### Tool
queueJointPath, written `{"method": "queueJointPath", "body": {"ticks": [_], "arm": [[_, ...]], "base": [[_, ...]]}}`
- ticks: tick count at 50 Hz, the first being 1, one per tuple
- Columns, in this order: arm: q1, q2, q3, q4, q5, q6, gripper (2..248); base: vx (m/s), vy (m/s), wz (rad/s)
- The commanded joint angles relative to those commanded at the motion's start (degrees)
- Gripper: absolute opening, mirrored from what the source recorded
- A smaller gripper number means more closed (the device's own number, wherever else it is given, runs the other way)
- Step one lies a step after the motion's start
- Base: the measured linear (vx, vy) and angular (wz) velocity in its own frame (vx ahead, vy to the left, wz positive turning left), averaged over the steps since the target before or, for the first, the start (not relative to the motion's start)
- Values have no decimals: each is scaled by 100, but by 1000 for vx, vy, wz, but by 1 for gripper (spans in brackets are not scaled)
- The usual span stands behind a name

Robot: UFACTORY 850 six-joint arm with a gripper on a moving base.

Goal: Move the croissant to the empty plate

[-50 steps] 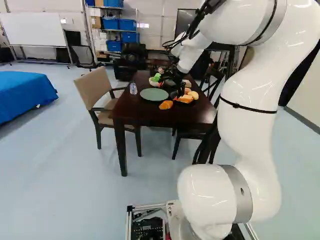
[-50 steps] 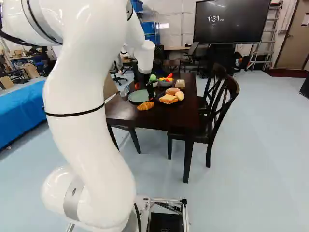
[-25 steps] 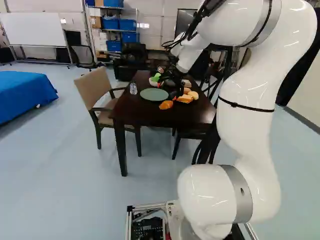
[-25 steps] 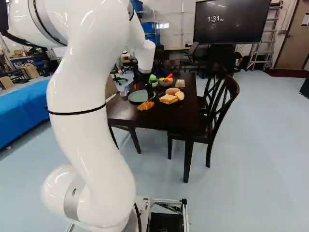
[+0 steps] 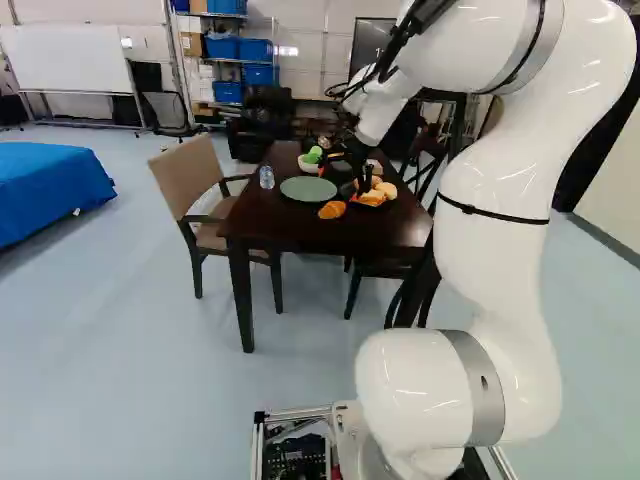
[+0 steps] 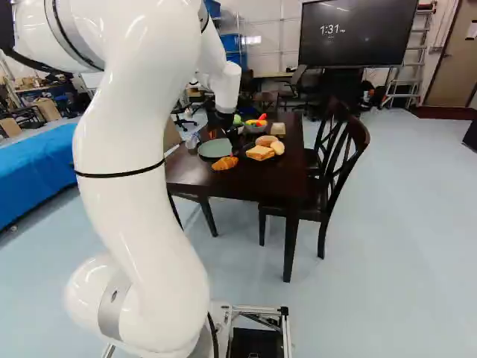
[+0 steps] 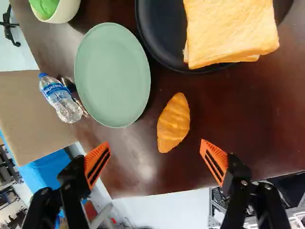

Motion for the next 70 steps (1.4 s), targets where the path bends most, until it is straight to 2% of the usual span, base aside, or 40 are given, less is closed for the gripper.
{"method": "queueJointPath", "body": {"ticks": [41, 70], "arm": [[19, -213, -276, -865, 0, 0, 247], [44, -235, -276, -918, 0, 0, 247]], "base": [[0, 0, 0], [0, 0, 0]]}}
